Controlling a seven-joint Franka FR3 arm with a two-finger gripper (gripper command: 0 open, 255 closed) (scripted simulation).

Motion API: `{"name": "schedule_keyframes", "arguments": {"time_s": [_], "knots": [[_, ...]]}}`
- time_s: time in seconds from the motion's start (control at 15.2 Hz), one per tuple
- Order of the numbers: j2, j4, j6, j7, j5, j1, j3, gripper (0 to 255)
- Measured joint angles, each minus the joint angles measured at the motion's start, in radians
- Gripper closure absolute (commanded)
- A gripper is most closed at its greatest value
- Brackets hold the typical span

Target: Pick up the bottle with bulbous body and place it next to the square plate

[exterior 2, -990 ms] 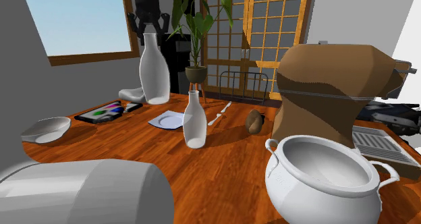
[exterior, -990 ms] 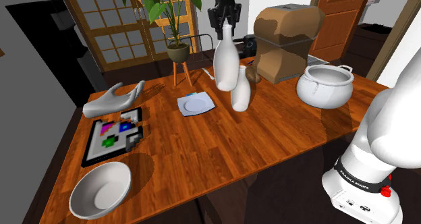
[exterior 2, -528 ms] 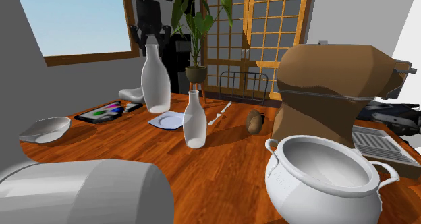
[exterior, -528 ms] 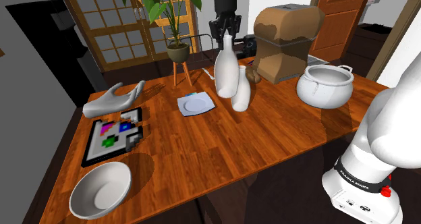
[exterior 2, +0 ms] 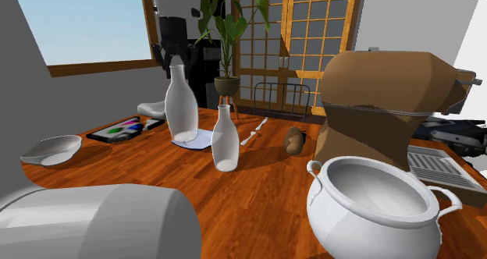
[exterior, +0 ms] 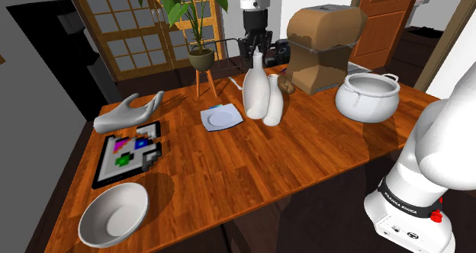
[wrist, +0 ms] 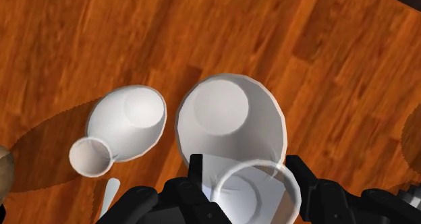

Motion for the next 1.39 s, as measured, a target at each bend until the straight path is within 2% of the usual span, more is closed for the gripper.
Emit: {"name": "schedule_keyframes", "arguments": {"time_s": [1.39], "knots": [[0.031, -0.251, 0.282, -0.005, 0.003, 0.001, 0.000, 255]]}}
